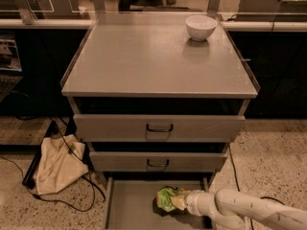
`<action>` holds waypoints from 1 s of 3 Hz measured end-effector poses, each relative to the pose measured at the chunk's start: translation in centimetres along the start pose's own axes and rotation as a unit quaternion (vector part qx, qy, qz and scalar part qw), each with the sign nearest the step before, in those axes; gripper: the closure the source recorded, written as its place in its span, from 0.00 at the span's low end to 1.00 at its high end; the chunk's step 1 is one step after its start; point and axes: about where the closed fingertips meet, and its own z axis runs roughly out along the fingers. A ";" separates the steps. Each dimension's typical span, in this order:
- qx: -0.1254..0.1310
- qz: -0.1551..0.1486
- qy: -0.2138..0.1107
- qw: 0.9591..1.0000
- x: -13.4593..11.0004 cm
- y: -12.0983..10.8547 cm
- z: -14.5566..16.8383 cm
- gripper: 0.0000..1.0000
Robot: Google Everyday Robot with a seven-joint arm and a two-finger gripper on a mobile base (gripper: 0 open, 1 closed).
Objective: Place green rice chip bag into bottom drawer
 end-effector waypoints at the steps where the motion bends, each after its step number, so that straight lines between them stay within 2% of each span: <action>1: 0.001 0.012 0.017 1.000 1.3 -1.4 0.9 1.00; 2: -0.001 0.036 0.028 0.999 3.1 -2.2 2.2 1.00; 3: -0.002 0.039 0.030 0.999 3.5 -2.3 2.4 0.86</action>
Offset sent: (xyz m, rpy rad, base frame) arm -0.0037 -0.0161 -0.0735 0.0056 0.1471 -0.0558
